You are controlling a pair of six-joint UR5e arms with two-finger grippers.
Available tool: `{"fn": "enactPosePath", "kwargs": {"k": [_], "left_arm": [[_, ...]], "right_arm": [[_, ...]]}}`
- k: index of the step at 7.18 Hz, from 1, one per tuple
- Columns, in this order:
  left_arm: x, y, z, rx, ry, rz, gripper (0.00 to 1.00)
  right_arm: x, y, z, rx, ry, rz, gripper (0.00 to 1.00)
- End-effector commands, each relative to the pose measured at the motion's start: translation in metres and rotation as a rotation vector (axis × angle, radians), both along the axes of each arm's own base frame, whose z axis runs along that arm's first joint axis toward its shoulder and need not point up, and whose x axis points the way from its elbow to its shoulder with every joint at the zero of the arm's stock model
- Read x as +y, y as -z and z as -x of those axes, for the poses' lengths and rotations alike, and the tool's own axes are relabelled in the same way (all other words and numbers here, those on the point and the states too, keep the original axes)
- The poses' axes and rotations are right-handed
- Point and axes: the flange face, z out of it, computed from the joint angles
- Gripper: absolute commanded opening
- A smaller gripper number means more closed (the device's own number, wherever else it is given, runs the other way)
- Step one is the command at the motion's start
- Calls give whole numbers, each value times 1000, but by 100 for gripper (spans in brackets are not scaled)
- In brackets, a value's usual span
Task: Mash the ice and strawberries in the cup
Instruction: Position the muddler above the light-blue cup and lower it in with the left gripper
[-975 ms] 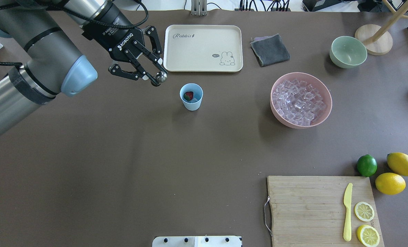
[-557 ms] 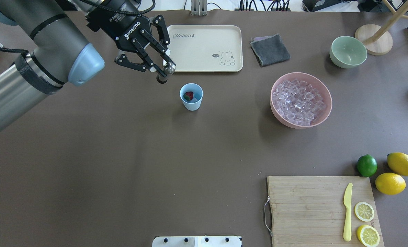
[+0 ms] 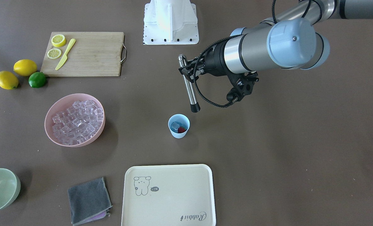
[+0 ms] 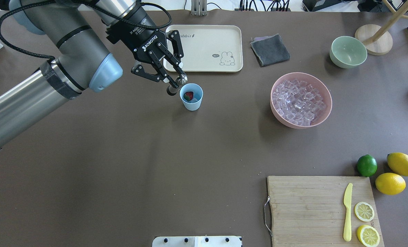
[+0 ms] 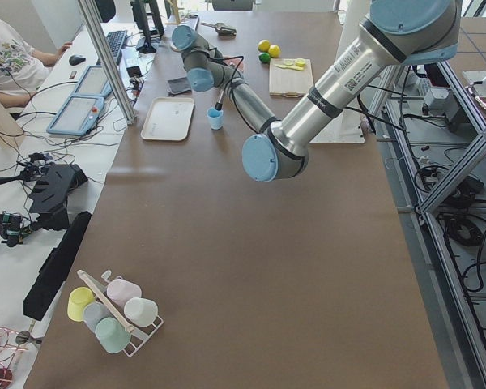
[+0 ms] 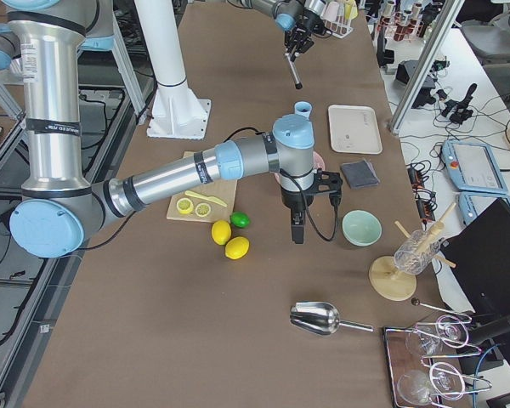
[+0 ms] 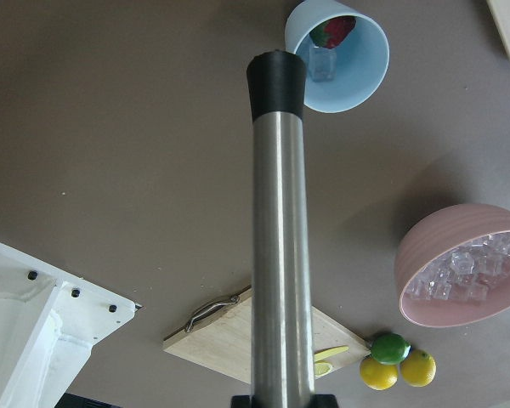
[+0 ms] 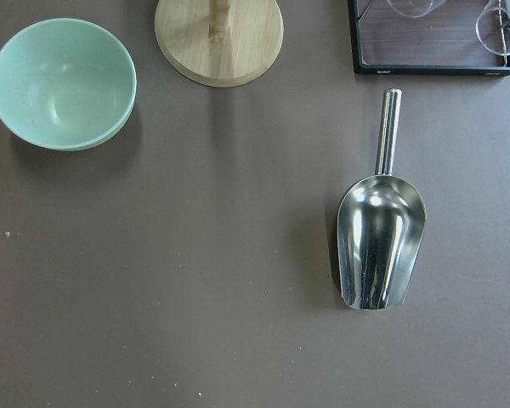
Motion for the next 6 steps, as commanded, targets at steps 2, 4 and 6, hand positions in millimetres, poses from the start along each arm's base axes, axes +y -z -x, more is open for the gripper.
{"fn": "enactPosePath", "kwargs": {"k": [2, 4, 6], "left_arm": [[-22, 13, -25, -5, -13, -8, 0], [-29, 2, -32, -14, -17, -10, 0], [-25, 5, -52, -17, -33, -14, 0]], "right_arm": [[5, -10, -1, 7, -1, 18, 96], [8, -12, -1, 7, -1, 20, 96], [9, -12, -1, 7, -1, 21, 96]]}}
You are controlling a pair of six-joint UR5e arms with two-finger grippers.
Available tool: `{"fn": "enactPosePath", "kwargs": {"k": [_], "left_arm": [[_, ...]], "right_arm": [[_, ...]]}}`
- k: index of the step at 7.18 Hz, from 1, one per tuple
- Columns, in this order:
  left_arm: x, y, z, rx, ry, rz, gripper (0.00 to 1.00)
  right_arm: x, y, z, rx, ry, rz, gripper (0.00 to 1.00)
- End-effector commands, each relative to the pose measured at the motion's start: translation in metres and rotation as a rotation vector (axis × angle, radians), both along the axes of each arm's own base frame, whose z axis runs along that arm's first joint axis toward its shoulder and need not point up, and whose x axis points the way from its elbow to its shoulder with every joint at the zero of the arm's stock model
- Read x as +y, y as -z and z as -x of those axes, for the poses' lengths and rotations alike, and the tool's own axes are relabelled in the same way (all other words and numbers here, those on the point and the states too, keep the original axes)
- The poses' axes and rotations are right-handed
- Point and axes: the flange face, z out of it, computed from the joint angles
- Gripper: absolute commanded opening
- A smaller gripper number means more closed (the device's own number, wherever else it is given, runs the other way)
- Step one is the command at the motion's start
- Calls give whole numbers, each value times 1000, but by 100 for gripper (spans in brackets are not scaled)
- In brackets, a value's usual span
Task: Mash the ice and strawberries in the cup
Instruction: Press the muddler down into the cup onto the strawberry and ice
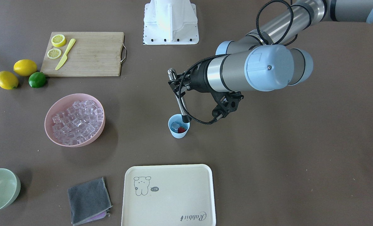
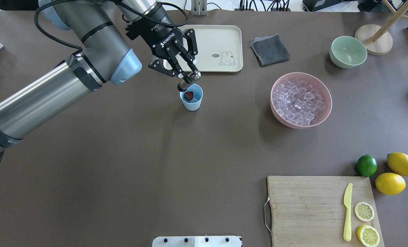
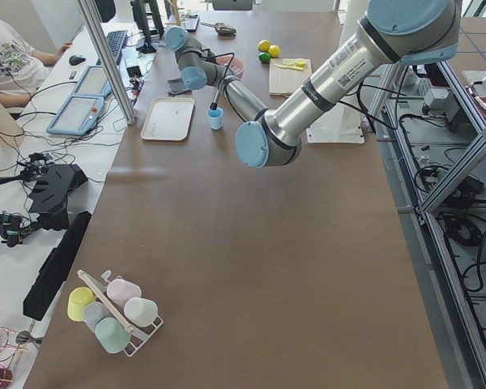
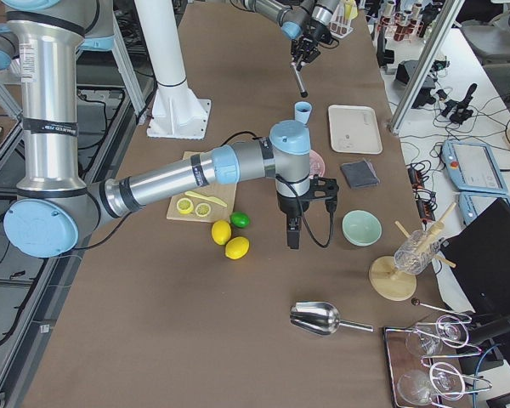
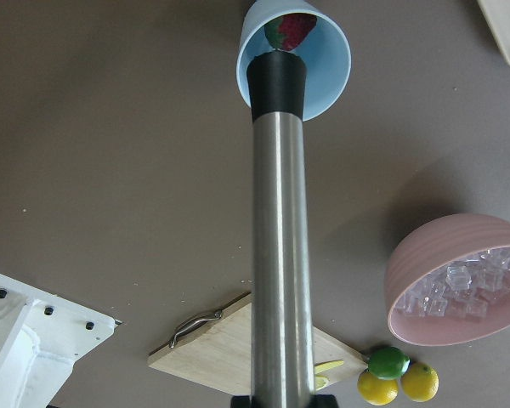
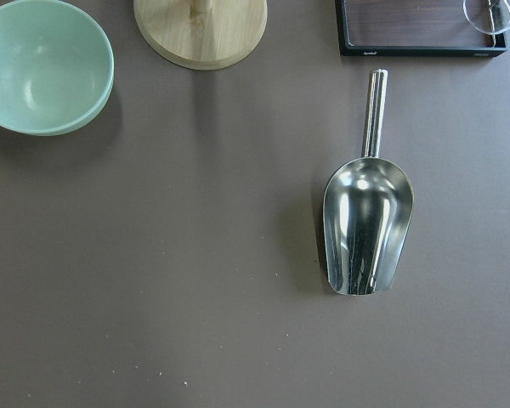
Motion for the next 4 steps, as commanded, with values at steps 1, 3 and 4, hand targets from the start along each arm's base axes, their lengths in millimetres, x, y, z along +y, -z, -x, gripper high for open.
{"fn": "enactPosePath", "kwargs": {"k": [1, 3, 4], "left_arm": [[3, -1, -20, -4, -8, -13, 0], [8, -10, -42, -8, 6, -41, 0], [9, -9, -46, -10, 5, -41, 0]], "right_arm": [[1, -1, 0, 0, 0, 3, 96], [4, -5, -1, 1, -2, 11, 96], [9, -10, -1, 0, -1, 20, 96]]}}
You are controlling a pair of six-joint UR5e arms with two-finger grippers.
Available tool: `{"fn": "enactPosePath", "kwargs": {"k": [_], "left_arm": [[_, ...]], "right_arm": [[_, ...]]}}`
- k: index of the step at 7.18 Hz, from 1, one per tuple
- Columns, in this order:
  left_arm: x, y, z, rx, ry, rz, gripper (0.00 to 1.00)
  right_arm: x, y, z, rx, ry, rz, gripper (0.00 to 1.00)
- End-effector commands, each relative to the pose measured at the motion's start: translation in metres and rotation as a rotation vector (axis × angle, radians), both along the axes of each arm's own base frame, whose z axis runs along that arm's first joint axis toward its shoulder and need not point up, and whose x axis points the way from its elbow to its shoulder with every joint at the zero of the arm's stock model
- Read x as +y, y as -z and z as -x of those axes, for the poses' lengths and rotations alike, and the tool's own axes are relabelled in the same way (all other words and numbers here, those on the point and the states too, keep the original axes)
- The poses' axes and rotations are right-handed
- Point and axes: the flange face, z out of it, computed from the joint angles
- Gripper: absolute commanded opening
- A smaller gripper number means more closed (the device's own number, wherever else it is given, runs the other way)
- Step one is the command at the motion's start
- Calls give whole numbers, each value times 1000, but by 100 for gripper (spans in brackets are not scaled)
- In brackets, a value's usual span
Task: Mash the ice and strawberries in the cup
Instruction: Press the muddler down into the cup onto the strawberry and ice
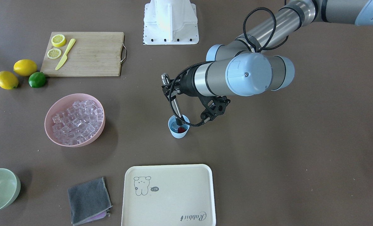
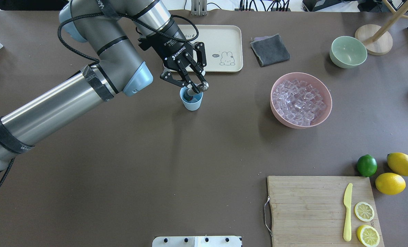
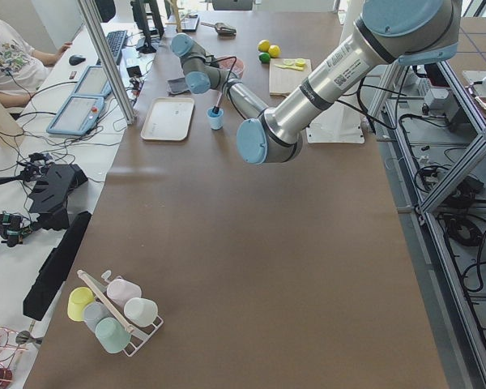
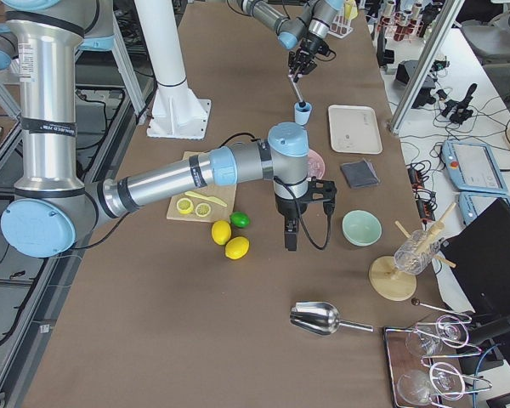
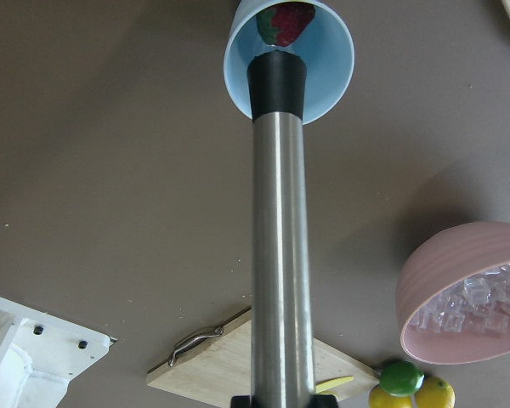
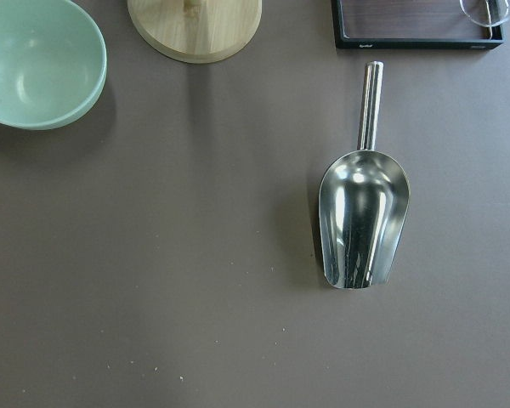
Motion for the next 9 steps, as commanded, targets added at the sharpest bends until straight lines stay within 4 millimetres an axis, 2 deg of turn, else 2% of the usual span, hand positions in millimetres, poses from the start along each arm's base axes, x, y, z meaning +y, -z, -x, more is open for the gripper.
{"fn": "enactPosePath", "kwargs": {"k": [1, 2, 3, 5, 6, 8, 9], "left_arm": [[-1, 1, -10, -3, 0, -4, 0], [-5, 25, -1, 4, 16, 6, 0], [-10, 42, 10, 8, 34, 20, 0], [-16, 45, 21, 7, 49, 34, 0], [-18, 27, 18, 0, 46, 30, 0], [-5, -9, -2, -4, 18, 13, 0], [-4, -10, -3, -3, 18, 11, 0]], "right_arm": [[8, -1, -1, -1, 0, 3, 96], [8, -2, -1, 1, 1, 4, 96], [8, -3, -1, -2, 0, 7, 96], [7, -5, -1, 0, 0, 11, 96], [7, -4, -1, 0, 0, 10, 96], [8, -2, -1, -1, -1, 6, 96], [8, -1, -1, -1, -1, 4, 96]]}}
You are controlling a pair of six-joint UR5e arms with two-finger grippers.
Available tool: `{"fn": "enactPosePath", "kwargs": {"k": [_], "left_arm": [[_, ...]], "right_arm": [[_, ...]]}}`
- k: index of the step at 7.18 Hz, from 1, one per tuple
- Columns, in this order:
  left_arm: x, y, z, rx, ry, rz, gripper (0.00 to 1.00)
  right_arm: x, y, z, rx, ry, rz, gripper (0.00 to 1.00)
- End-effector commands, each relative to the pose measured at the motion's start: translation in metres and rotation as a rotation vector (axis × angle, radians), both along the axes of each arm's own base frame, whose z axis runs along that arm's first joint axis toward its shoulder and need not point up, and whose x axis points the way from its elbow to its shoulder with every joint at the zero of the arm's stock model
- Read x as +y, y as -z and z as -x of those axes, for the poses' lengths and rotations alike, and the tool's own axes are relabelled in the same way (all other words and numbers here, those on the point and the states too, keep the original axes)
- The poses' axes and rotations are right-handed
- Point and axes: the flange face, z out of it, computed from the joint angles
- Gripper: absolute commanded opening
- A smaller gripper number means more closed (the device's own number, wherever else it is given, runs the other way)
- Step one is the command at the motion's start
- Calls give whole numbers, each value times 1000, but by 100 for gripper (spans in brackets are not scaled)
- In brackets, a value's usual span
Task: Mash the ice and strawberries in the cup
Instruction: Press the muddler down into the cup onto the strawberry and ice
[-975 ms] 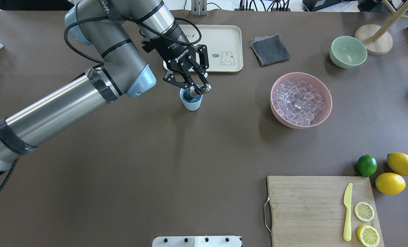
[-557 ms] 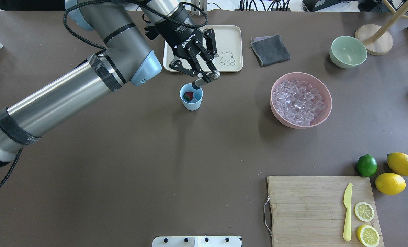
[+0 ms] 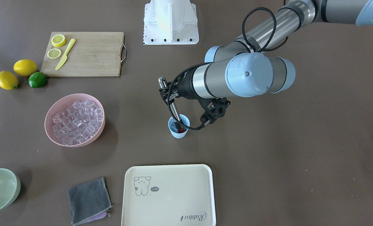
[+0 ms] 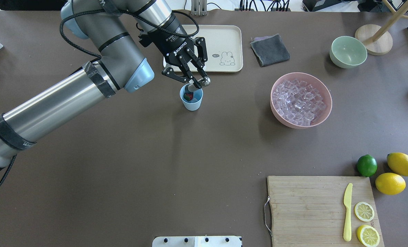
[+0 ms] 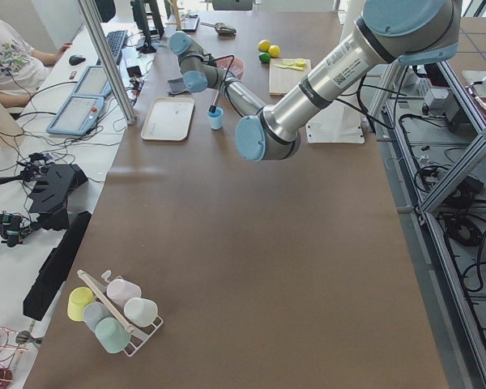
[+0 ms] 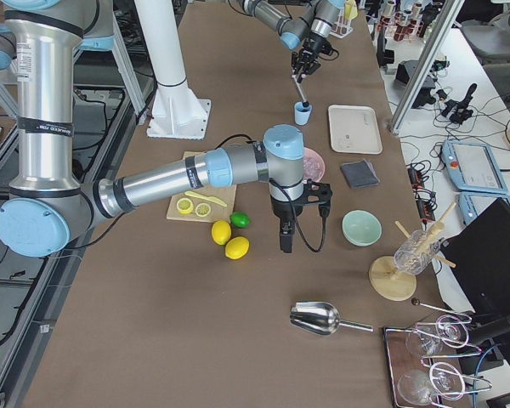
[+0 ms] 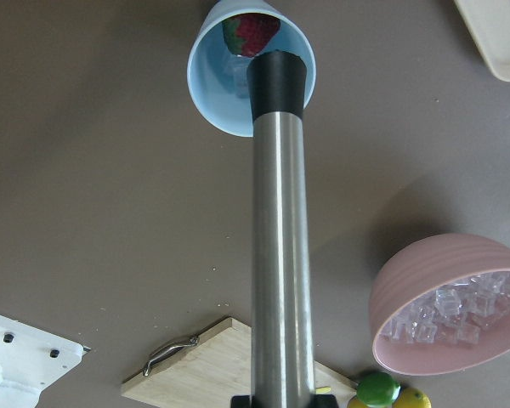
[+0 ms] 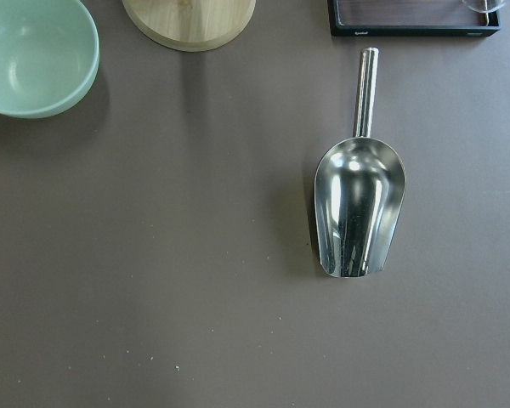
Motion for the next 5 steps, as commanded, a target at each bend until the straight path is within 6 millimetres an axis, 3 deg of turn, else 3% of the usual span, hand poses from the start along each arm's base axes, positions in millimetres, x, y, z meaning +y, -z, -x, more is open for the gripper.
{"fn": "enactPosePath", "kwargs": {"k": [1, 3, 5], "left_arm": [[13, -11, -22, -11, 7, -20, 0], [18, -3, -26, -15, 18, -11, 0], [7, 27, 9, -1, 65, 25, 0]], "right_arm": [[1, 3, 0, 0, 0, -5, 96], [1, 3, 0, 1, 1, -6, 96], [0, 0, 0, 2, 1, 0, 96]]}}
